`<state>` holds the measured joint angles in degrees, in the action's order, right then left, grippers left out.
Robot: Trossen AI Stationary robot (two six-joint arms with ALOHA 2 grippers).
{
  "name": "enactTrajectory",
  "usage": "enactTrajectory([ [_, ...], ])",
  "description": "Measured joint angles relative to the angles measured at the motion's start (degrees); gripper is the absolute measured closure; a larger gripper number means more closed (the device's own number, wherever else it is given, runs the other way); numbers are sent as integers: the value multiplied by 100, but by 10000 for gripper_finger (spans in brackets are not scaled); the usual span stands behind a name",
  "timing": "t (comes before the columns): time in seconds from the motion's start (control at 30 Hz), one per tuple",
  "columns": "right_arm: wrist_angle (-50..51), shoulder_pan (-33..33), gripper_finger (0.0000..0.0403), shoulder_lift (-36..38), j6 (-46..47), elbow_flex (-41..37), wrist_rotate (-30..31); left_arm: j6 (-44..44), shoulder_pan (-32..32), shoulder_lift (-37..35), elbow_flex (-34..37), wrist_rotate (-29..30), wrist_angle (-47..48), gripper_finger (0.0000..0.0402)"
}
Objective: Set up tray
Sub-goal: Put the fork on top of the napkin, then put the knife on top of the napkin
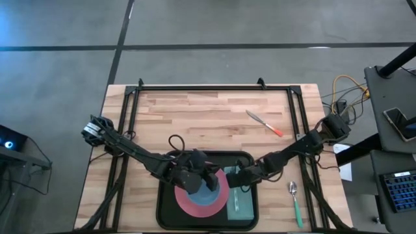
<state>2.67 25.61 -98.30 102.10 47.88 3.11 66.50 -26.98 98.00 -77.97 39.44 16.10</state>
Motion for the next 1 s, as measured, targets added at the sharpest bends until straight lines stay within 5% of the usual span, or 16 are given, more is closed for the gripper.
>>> enactTrajectory([
  [0.6,-10,49,300,7,-99,46,23,6,0,0,0,0,0,353],
  [1.0,511,294,311,179,-353,50,-42,9,2,2,0,0,2,353],
])
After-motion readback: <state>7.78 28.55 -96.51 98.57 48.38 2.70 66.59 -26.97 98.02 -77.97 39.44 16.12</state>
